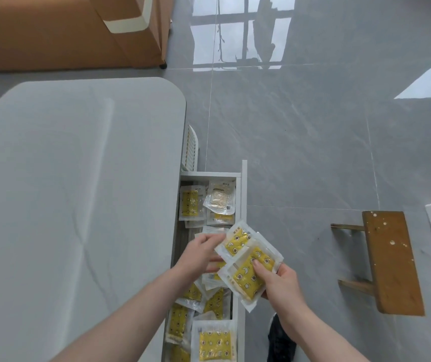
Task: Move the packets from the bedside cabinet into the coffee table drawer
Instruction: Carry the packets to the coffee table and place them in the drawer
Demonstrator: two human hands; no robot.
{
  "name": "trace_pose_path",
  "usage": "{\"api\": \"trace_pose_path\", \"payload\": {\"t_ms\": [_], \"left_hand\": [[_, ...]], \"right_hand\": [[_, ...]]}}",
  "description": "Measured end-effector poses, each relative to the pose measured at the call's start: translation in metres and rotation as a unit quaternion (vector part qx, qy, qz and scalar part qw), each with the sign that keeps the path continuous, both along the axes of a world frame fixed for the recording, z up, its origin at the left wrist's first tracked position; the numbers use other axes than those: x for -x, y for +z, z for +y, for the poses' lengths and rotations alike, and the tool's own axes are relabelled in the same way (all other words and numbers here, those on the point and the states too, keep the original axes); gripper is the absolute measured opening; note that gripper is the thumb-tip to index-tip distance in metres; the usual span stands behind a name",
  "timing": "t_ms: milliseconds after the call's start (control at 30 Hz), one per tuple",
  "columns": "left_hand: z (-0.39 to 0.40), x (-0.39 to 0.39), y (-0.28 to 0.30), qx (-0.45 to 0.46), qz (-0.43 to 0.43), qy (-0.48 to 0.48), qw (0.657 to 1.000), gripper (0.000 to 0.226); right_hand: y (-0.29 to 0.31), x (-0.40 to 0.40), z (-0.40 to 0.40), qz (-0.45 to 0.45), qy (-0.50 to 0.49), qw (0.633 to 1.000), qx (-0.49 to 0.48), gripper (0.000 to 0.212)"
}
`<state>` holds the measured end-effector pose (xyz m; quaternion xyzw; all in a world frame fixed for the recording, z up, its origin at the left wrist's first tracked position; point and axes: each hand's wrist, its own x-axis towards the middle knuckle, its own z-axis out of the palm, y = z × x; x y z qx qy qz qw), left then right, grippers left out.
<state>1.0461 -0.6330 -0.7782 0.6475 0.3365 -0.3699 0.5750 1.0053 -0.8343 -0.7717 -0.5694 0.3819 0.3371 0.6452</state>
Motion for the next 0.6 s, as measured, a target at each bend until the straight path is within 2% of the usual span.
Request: {"api": "trace_pose_path", "payload": {"t_ms": [67, 133, 300, 433, 533, 567, 600], "left_hand": [[0.000, 0.008, 0.001, 0.048, 0.013, 0.017, 0.999, 0.025], [0.001, 0.003, 0.000, 0.039, -0.009, 0.049, 0.998, 0.018], [0.007, -0.048, -0.010, -0.088, -0.078, 0.077, 0.990, 0.009], [0.012, -0.095, -0.018, -0.188, -0.114, 0.027, 0.975, 0.015], [0.018, -0.121, -0.028, -0.214, -0.119, -0.030, 0.969, 0.014], [0.020, -0.125, -0.032, -0.228, -0.110, -0.068, 0.965, 0.022], [0.023, -0.125, -0.035, -0.251, -0.096, -0.119, 0.956, 0.041]], "right_hand": [[0.001, -0.004, 0.005, 0.001, 0.009, 1.000, -0.003, 0.013], [0.002, -0.006, 0.008, -0.005, 0.028, 1.000, 0.012, 0.012], [0.002, -0.005, 0.009, -0.013, 0.039, 0.997, 0.059, 0.009], [0.003, 0.006, 0.008, 0.003, 0.057, 0.997, 0.058, 0.010], [0.003, 0.016, 0.008, 0.007, 0.064, 0.997, 0.050, 0.011], [0.003, 0.020, 0.008, 0.006, 0.066, 0.997, 0.051, 0.012], [0.002, 0.024, 0.008, 0.006, 0.067, 0.996, 0.052, 0.013]]}}
